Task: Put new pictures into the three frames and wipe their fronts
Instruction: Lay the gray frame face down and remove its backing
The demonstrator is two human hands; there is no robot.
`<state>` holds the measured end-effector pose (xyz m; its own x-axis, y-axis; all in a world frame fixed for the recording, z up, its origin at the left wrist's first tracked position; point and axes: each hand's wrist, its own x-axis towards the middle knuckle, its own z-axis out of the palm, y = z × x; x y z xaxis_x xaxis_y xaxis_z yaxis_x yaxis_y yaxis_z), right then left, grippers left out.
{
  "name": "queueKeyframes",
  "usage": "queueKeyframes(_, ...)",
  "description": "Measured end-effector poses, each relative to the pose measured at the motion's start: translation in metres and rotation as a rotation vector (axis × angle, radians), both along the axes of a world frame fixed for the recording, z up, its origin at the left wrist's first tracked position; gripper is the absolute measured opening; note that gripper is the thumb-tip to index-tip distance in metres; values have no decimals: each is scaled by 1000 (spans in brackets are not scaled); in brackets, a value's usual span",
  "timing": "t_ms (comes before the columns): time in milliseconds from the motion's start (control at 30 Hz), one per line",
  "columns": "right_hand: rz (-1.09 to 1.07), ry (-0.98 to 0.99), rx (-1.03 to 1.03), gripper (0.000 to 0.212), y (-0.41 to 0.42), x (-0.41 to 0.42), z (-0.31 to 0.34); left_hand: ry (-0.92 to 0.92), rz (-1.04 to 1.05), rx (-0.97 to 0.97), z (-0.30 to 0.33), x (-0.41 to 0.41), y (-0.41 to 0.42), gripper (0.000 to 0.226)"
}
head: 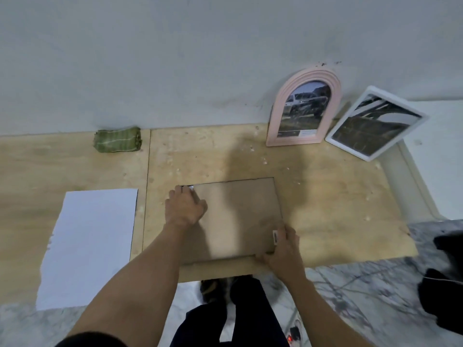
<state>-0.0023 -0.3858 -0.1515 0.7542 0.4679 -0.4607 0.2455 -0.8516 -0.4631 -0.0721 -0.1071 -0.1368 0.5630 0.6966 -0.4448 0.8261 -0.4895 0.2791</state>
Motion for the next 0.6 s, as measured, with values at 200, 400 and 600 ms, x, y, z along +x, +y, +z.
queueKeyframes(200, -72, -62, 2, 115, 3, -5, -2, -39, 254, -34, -6, 12, -2, 73)
queueKeyframes(400, -141, -18, -2, 123, 10, -3, 5, -306, 442, -29, -4, 10, -11, 54)
queueKeyframes(600, -161, 58, -14, 131, 17, 1, 6, -358, 553, -206, 17, 7, -9, 37)
